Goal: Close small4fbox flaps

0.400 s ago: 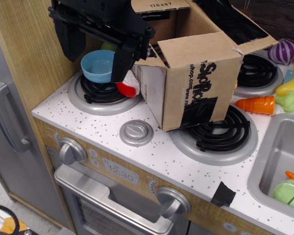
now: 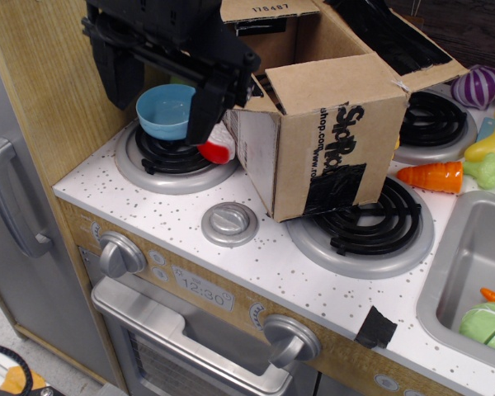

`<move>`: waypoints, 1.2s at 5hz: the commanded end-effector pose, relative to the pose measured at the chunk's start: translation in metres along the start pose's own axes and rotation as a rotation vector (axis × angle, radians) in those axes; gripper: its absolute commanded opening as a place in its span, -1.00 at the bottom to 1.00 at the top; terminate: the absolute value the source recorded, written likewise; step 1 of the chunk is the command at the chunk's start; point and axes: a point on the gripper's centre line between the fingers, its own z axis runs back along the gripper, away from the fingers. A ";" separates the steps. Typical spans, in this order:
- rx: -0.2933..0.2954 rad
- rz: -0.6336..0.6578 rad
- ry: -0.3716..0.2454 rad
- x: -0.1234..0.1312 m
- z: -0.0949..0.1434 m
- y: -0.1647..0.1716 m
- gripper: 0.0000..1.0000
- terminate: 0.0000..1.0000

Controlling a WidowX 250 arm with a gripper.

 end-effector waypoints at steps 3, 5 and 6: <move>-0.026 -0.088 -0.099 0.034 -0.038 0.035 1.00 -1.00; -0.041 -0.112 -0.144 0.053 -0.043 0.037 1.00 -1.00; -0.022 -0.125 -0.177 0.064 -0.029 0.031 1.00 -1.00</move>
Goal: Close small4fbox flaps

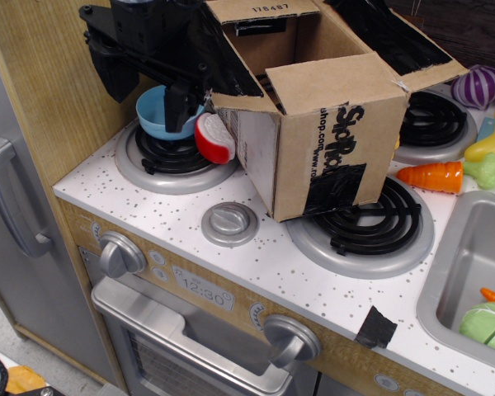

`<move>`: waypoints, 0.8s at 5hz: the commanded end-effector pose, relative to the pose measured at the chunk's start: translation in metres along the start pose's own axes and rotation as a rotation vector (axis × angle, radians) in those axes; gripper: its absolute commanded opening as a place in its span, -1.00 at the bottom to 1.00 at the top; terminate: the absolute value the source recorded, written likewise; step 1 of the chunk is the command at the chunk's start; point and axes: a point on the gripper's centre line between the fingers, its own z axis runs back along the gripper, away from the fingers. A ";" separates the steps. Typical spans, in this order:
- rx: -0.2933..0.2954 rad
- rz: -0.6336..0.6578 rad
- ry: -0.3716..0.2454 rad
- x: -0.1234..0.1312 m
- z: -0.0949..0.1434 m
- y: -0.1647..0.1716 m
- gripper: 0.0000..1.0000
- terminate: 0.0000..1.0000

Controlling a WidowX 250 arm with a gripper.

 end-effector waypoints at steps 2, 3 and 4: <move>0.032 -0.062 -0.116 0.046 0.041 -0.012 1.00 -1.00; 0.046 -0.084 -0.134 0.057 0.050 -0.021 1.00 -1.00; 0.030 -0.120 -0.155 0.070 0.049 -0.029 1.00 -1.00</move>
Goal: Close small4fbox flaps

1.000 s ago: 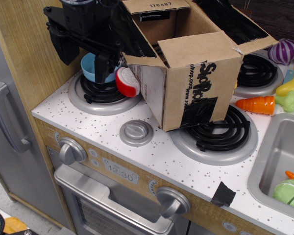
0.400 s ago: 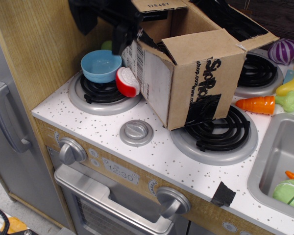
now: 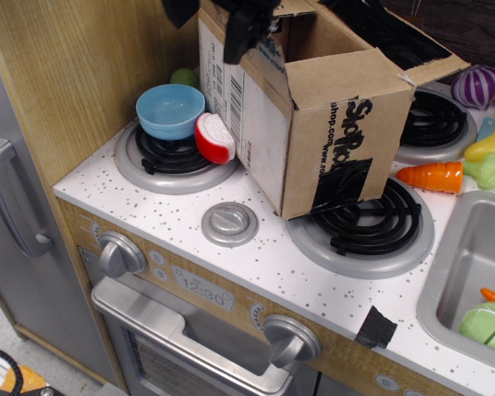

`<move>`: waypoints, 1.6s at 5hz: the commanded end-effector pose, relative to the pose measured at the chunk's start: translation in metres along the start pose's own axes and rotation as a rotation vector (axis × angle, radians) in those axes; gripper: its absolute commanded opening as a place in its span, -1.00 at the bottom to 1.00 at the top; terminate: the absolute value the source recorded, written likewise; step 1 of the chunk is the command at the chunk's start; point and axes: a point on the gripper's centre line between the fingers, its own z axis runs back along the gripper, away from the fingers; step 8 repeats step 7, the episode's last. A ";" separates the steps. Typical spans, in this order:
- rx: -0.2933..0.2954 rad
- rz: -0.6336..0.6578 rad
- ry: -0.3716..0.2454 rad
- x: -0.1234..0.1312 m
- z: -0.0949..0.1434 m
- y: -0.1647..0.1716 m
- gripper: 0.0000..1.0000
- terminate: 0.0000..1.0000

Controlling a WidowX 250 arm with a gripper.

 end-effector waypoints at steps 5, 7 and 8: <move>-0.128 -0.063 -0.173 0.048 -0.034 -0.052 1.00 -1.00; -0.175 -0.068 -0.160 0.036 -0.053 -0.058 1.00 1.00; -0.175 -0.068 -0.160 0.036 -0.053 -0.058 1.00 1.00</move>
